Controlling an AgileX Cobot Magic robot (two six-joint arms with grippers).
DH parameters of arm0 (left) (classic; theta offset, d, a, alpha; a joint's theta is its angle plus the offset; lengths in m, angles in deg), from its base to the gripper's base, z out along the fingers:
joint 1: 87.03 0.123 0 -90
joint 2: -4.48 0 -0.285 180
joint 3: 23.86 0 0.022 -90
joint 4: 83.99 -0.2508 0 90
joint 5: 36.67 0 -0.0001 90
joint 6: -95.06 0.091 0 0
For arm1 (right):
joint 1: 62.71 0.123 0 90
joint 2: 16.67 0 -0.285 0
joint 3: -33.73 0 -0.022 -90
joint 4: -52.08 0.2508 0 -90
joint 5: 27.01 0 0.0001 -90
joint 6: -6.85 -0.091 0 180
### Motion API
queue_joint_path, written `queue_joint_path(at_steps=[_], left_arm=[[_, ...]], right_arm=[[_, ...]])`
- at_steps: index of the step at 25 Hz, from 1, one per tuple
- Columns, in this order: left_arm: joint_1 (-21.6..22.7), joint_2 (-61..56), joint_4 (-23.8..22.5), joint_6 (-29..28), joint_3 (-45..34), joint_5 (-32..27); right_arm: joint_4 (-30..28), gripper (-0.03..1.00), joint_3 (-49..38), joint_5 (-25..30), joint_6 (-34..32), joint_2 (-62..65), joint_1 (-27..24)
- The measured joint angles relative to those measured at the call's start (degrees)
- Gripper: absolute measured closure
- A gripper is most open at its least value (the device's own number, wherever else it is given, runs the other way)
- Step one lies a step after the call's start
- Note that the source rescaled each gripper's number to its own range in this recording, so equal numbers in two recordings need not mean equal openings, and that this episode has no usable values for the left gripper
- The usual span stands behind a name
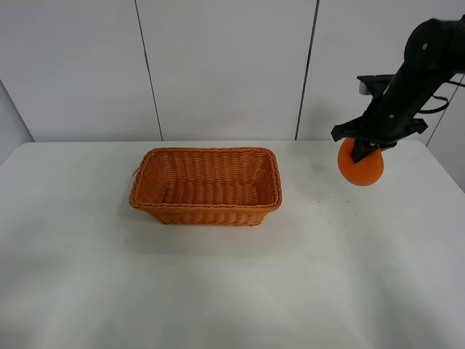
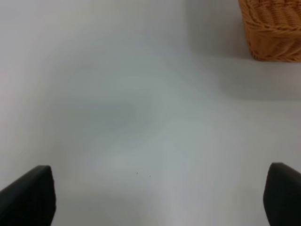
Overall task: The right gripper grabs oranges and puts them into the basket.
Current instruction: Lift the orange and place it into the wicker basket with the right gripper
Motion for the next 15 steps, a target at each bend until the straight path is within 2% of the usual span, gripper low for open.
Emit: queue_joint_path(at_steps=[3,6,11,15], left_arm=[[0.0,0.0,0.0,0.0,0.0,0.0],[0.0,0.0,0.0,0.0,0.0,0.0],[0.0,0.0,0.0,0.0,-0.07,0.0],[0.0,0.0,0.0,0.0,-0.07,0.0]], right_arm=[[-0.37,0.95,4.51,4.19,0.0,0.01,0.25],[-1.23,0.95,9.01,5.8,0.0,0.01,2.25],[-1.78,0.95,12.88,5.87,-0.14,0.01,9.94],[-2.09,0.95,13.18,3.51,-1.07,-0.64,17.25]])
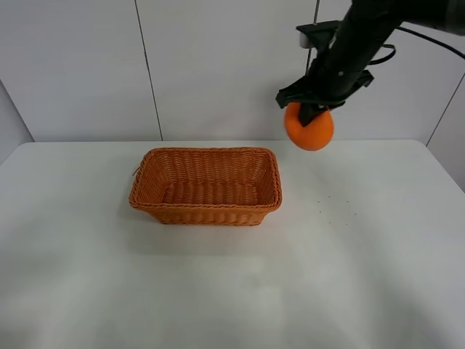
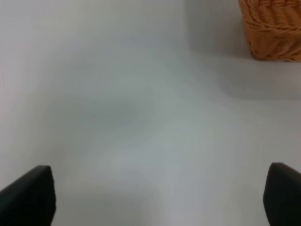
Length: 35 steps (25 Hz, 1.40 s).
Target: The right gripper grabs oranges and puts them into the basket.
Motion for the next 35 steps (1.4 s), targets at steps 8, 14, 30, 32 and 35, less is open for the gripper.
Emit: queue_joint_path(at_steps=[8,14,30,32,35], left_arm=[[0.0,0.0,0.0,0.0,0.0,0.0],[0.0,0.0,0.0,0.0,0.0,0.0],[0.0,0.0,0.0,0.0,0.0,0.0],[0.0,0.0,0.0,0.0,0.0,0.0],[0.0,0.0,0.0,0.0,0.0,0.0]], right_arm=[[-0.23,0.95,0.2,-12.96,-1.01,-10.32,11.25],[-0.73,0.95,0.2,-24.61,-1.06,-18.98,13.59],[-1.34,0.03,7.94,-14.38,-1.18,-20.41,13.59],[-1.34,0.02,13.65,-8.04,-1.18,-20.41,13.59],[-1.01,0.02,21.06,1.98,-1.18,-20.41,13.25]])
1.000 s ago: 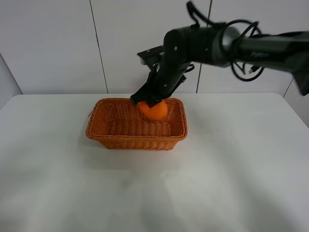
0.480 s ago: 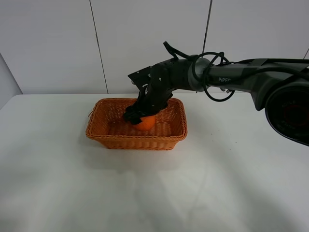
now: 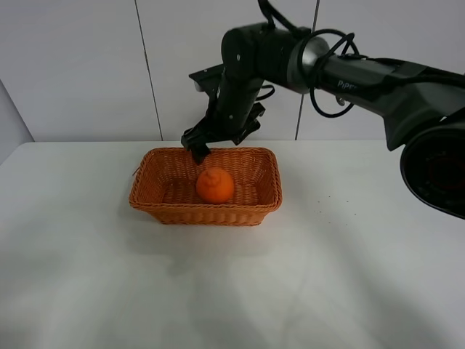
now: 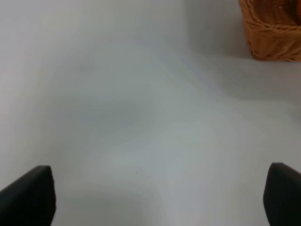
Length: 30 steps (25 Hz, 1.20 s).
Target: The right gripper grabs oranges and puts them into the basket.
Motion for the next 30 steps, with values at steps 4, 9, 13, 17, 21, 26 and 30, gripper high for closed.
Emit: queue_joint_path(at_steps=[4,9,13,17,21,26,30], left_arm=[[0.0,0.0,0.0,0.0,0.0,0.0],[0.0,0.0,0.0,0.0,0.0,0.0],[0.0,0.0,0.0,0.0,0.0,0.0],[0.0,0.0,0.0,0.0,0.0,0.0],[0.0,0.0,0.0,0.0,0.0,0.0],[0.0,0.0,0.0,0.0,0.0,0.0],[0.0,0.0,0.0,0.0,0.0,0.0]], right_arm=[[0.79,0.02,4.22,5.25,0.0,0.17,-3.09],[0.96,0.03,4.24,6.26,0.0,0.11,-10.53],[0.96,0.04,4.24,6.26,0.06,0.11,-18.28],[0.85,0.04,4.24,6.26,0.12,0.11,-26.61],[0.51,0.06,4.24,6.26,0.12,0.11,-31.87],[0.5,0.06,3.9,6.26,0.12,0.26,-32.98],[0.61,0.06,-0.79,6.21,0.18,3.64,-32.98]])
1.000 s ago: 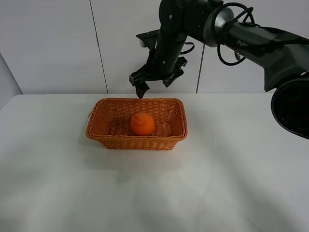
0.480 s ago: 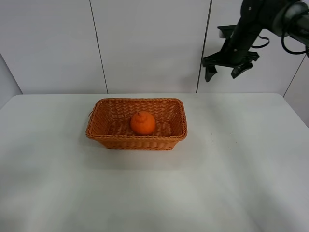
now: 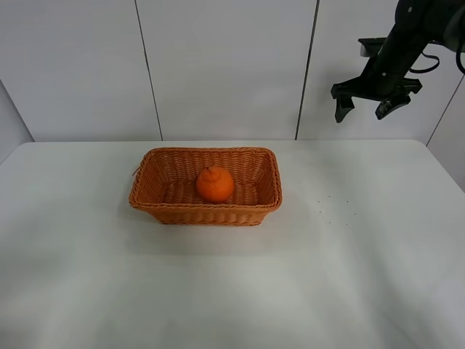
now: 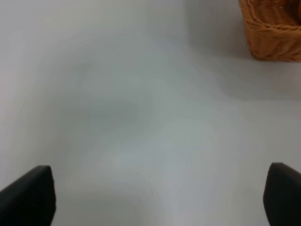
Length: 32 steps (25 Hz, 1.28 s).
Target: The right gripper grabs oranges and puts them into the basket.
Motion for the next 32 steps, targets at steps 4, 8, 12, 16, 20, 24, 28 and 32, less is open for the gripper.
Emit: queue_joint_path(at_steps=[4,8,12,16,20,24,28,32], left_arm=[[0.0,0.0,0.0,0.0,0.0,0.0],[0.0,0.0,0.0,0.0,0.0,0.0],[0.0,0.0,0.0,0.0,0.0,0.0],[0.0,0.0,0.0,0.0,0.0,0.0],[0.0,0.0,0.0,0.0,0.0,0.0],[0.0,0.0,0.0,0.0,0.0,0.0],[0.0,0.0,0.0,0.0,0.0,0.0],[0.0,0.0,0.0,0.0,0.0,0.0]], right_arm=[[0.0,0.06,-10.44,-0.06,0.0,7.72,0.0],[0.0,0.06,-25.35,-0.1,0.05,18.98,0.0],[0.0,0.06,-41.68,-0.03,0.16,32.13,0.0],[0.0,0.06,-57.25,0.04,0.18,45.46,0.0],[0.0,0.06,-71.27,-0.7,0.18,59.2,0.0],[0.0,0.06,-83.37,-6.74,0.18,73.47,0.0],[0.0,0.06,-91.59,-10.48,0.18,88.95,0.0],[-0.06,0.06,-92.57,-10.72,0.18,102.84,0.0]])
